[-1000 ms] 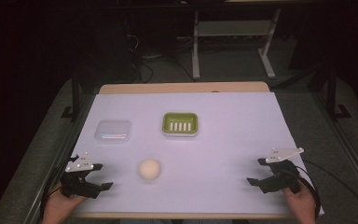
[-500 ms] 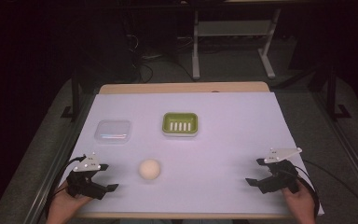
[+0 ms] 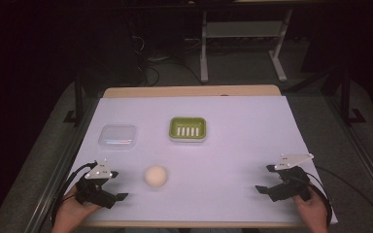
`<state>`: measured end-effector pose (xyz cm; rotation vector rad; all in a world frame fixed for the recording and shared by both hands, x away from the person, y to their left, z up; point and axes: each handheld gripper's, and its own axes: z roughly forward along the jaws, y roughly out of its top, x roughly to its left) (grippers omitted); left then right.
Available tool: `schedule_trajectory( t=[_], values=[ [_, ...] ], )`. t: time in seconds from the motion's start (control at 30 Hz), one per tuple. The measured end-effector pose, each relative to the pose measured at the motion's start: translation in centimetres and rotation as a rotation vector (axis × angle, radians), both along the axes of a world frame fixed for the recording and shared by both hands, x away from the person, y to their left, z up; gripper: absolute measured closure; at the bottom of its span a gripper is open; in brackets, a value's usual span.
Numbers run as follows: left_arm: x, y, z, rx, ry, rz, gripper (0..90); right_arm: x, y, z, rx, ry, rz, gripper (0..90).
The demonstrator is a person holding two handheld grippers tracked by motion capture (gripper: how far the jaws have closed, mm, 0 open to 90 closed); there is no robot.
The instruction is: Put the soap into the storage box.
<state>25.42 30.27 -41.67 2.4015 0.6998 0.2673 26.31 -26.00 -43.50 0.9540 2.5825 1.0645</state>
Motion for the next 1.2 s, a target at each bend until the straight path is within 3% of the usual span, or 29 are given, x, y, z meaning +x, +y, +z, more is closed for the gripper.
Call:
schedule_trajectory(
  t=[0.2,1.2],
  values=[
    [0.2,-0.4,-0.1,-0.005,0.016,-0.001,15.6,0.0,0.1,0.0,0.000,0.005,-0.001,13.6],
    [0.2,-2.3,0.3,0.010,0.004,-0.061,15.7,0.1,0.2,-0.1,-0.001,0.006,0.008,13.6]
  ],
)
